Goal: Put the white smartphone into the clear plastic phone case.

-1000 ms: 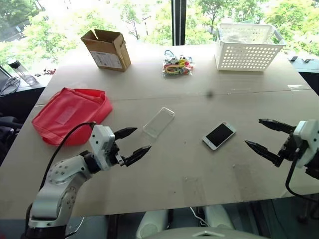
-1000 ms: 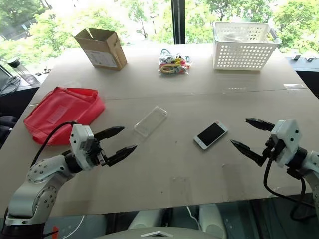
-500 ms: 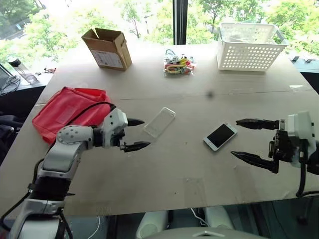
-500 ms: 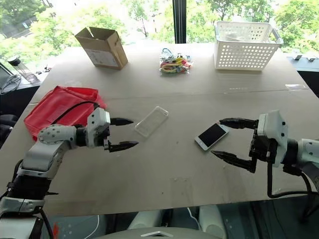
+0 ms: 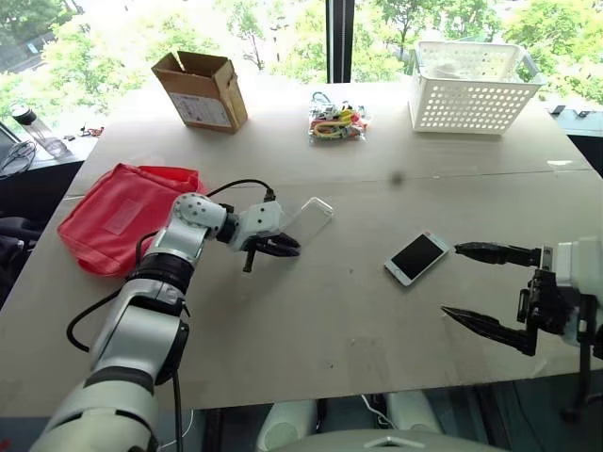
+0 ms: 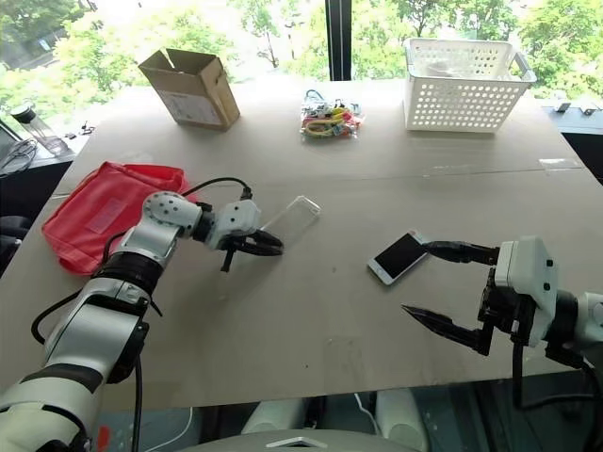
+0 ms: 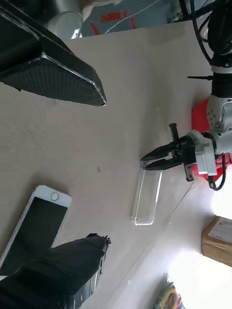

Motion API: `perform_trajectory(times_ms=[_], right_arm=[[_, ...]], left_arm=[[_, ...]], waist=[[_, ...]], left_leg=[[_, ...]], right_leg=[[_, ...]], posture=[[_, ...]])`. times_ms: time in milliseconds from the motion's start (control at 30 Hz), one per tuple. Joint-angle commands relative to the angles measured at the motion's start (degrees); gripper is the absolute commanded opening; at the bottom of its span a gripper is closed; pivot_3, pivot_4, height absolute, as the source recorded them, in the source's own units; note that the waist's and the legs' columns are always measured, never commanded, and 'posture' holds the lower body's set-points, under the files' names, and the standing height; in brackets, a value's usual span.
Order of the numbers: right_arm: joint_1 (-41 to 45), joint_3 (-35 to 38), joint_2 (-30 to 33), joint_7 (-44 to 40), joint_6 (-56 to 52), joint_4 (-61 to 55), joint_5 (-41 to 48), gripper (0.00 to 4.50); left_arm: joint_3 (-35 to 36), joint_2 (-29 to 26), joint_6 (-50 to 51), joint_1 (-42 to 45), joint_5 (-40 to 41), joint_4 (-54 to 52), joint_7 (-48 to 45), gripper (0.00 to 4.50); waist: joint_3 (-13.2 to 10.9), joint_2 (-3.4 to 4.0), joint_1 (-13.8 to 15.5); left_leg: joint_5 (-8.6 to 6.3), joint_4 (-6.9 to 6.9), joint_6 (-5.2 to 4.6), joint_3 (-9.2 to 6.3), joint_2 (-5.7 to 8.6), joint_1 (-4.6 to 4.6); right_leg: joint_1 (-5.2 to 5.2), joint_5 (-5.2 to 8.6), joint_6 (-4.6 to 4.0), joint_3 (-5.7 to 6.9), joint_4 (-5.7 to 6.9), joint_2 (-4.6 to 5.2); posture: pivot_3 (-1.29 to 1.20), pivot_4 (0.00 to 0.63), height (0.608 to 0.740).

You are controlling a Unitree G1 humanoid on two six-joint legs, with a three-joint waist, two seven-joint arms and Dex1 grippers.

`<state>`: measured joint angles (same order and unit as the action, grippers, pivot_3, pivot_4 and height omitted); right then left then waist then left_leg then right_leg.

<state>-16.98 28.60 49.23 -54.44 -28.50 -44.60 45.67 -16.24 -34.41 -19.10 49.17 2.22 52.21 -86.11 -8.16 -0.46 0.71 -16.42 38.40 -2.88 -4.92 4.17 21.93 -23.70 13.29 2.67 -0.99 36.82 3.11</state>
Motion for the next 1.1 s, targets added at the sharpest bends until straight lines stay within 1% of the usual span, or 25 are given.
perform_trajectory(times_ms=[33, 100, 167, 267, 333, 367, 433, 500, 567, 600, 700, 800, 833, 900, 933, 1000, 1067, 1100], right_arm=[[-1.7, 6.0, 0.0, -3.2, 3.3, 2.4, -1.1, 4.50], [-0.8, 6.4, 1.3, -5.8, 4.5, 7.5, -2.5, 4.50], [2.1, 5.4, 3.1, -8.0, 4.9, 11.7, -2.5, 4.50], [7.5, 2.3, 5.9, -11.7, 7.2, 18.3, -4.7, 4.50], [12.9, -1.6, 6.9, -12.1, 7.5, 20.9, -5.8, 4.50], [15.0, -3.2, 7.1, -12.4, 7.6, 21.5, -5.9, 4.50], [17.6, -5.3, 7.1, -13.0, 7.6, 22.1, -6.1, 4.50], [19.6, -7.3, 6.8, -13.6, 7.8, 22.8, -6.8, 4.50], [20.8, -8.9, 6.7, -14.0, 8.0, 23.3, -7.7, 4.50], [21.2, -9.5, 6.9, -14.5, 8.4, 23.6, -8.3, 4.50], [21.9, -10.8, 7.3, -16.0, 9.6, 24.8, -9.9, 4.50], [22.3, -10.1, 7.4, -16.5, 9.7, 25.3, -9.7, 4.50], [22.3, -9.7, 7.3, -16.3, 9.6, 25.2, -9.6, 4.50], [22.1, -9.3, 7.1, -15.9, 9.4, 24.6, -9.4, 4.50], [21.8, -9.0, 7.0, -15.6, 9.4, 24.3, -9.4, 4.50], [21.0, -8.6, 6.7, -15.0, 9.5, 23.6, -9.5, 4.50], [20.3, -7.9, 6.4, -14.3, 9.4, 22.9, -9.4, 4.50], [19.7, -7.4, 6.3, -14.0, 9.4, 22.4, -9.3, 4.50]], left_arm=[[1.0, 1.7, 1.7, 0.5, 0.0, 2.5, -1.1, 0.08], [1.5, 2.1, 4.4, -0.5, 0.3, 0.5, -0.9, 0.08], [1.8, 1.8, 7.2, -2.3, 0.5, -3.2, -1.1, 0.08], [2.9, 1.5, 18.9, -6.6, 2.3, -14.0, 1.1, 0.08], [5.3, 4.1, 41.6, -8.9, 4.4, -26.4, 11.2, 0.08], [7.1, 6.3, 53.0, -9.6, 5.1, -32.0, 17.2, 0.08], [10.6, 10.5, 69.9, -10.7, 7.0, -40.9, 26.0, 0.08], [13.0, 16.1, 81.9, -12.4, 8.4, -50.1, 33.5, 0.08], [14.4, 20.3, 89.6, -13.2, 9.6, -55.9, 38.5, 0.08], [14.5, 21.3, 91.7, -13.5, 10.0, -57.7, 40.2, 0.35], [13.4, 19.8, 91.7, -13.2, 12.5, -60.7, 39.8, 1.39], [10.5, 11.3, 83.5, -11.4, 16.0, -60.9, 29.6, 2.86], [8.6, 7.7, 79.3, -10.6, 15.7, -59.5, 25.8, 2.86], [4.7, 1.9, 66.7, -9.4, 13.3, -55.9, 18.4, 2.86], [2.6, -0.5, 58.3, -8.6, 11.6, -52.8, 13.7, 2.86], [0.9, -1.7, 46.9, -6.1, 10.7, -45.1, 6.8, 2.86], [-0.5, -0.4, 38.4, -2.9, 9.0, -35.2, 3.4, 2.86], [-1.6, 0.5, 32.4, -1.5, 7.3, -30.2, 2.0, 2.86]], waist=[[0.0, 0.00, 0.1], [0.0, -0.03, 0.1], [0.0, -0.02, 0.1], [0.0, -0.01, -0.1], [0.0, 0.03, -0.1], [0.0, -0.01, 0.0], [0.0, 0.10, 0.6], [0.0, 0.04, 0.7], [-0.1, 0.03, 0.5], [-0.1, 0.03, 0.4], [-0.1, 0.03, 0.1], [-0.1, 0.06, -0.1], [-0.1, 0.07, -0.2], [-0.1, 0.08, 0.0], [-0.1, 0.11, 0.1], [0.0, 0.12, 0.5], [0.0, 0.12, 0.8], [0.0, 0.11, 1.1]], left_leg=[[0.00, 0.03, -0.01, 0.00, 0.01, -0.01], [-0.03, 0.12, -0.06, 0.00, 0.02, -0.02], [-0.12, 0.22, -0.24, 0.02, 0.07, -0.02], [-0.11, 0.26, -0.22, 0.13, 0.08, -0.08], [-0.10, 0.26, -0.20, 0.11, 0.08, -0.08], [-0.07, 0.26, -0.14, 0.11, 0.05, -0.07], [-0.07, 0.38, -0.15, -0.03, 0.06, 0.06], [-0.10, 0.70, -0.18, -0.25, 0.06, 0.26], [-0.11, 0.78, -0.19, -0.23, 0.07, 0.34], [-0.11, 0.79, -0.18, -0.22, 0.09, 0.36], [-0.11, 0.74, -0.15, -0.21, 0.09, 0.31], [-0.10, 0.59, -0.08, -0.13, 0.07, 0.10], [-0.07, 0.52, -0.01, -0.10, 0.07, 0.05], [-0.05, 0.45, 0.04, -0.11, 0.05, 0.02], [-0.05, 0.44, 0.04, -0.10, 0.06, 0.02], [-0.05, 0.44, 0.04, -0.10, 0.09, 0.03], [-0.05, 0.44, 0.02, -0.11, 0.15, 0.09], [-0.05, 0.45, 0.01, -0.13, 0.18, 0.13]], right_leg=[[0.01, -0.01, 0.02, 0.00, 0.01, 0.01], [0.05, -0.06, 0.11, 0.02, 0.02, -0.01], [0.09, -0.10, 0.18, 0.08, 0.04, -0.02], [0.08, -0.11, 0.20, 0.00, 0.09, -0.01], [0.08, -0.11, 0.20, 0.01, 0.11, 0.00], [0.07, -0.11, 0.20, -0.07, 0.12, 0.00], [0.06, -0.11, 0.21, -0.04, 0.13, 0.03], [0.05, -0.09, 0.24, 0.17, 0.17, 0.00], [0.03, -0.09, 0.27, 0.14, 0.15, 0.02], [0.02, -0.10, 0.27, 0.12, 0.14, 0.03], [0.01, -0.10, 0.27, 0.10, 0.15, 0.04], [0.02, -0.10, 0.25, -0.03, 0.24, 0.01], [0.02, -0.09, 0.24, -0.07, 0.27, 0.00], [0.02, -0.10, 0.22, -0.07, 0.26, 0.00], [0.02, -0.09, 0.22, -0.07, 0.24, 0.02], [0.05, -0.10, 0.22, -0.05, 0.16, 0.08], [0.05, -0.10, 0.22, -0.04, 0.02, 0.13], [0.04, -0.10, 0.22, -0.01, -0.01, 0.15]], posture=[[0.00, 0.150, 0.733], [0.00, 0.150, 0.733], [0.00, 0.150, 0.733], [0.00, 0.150, 0.733], [0.00, 0.150, 0.733], [0.00, 0.150, 0.733], [0.00, 0.150, 0.733], [0.00, 0.150, 0.733], [0.00, 0.150, 0.733], [0.00, 0.150, 0.733], [0.00, 0.150, 0.733], [0.00, 0.150, 0.733], [0.00, 0.150, 0.733], [0.00, 0.150, 0.733], [0.00, 0.150, 0.733], [0.00, 0.150, 0.733], [0.00, 0.150, 0.733], [0.00, 0.150, 0.733]])
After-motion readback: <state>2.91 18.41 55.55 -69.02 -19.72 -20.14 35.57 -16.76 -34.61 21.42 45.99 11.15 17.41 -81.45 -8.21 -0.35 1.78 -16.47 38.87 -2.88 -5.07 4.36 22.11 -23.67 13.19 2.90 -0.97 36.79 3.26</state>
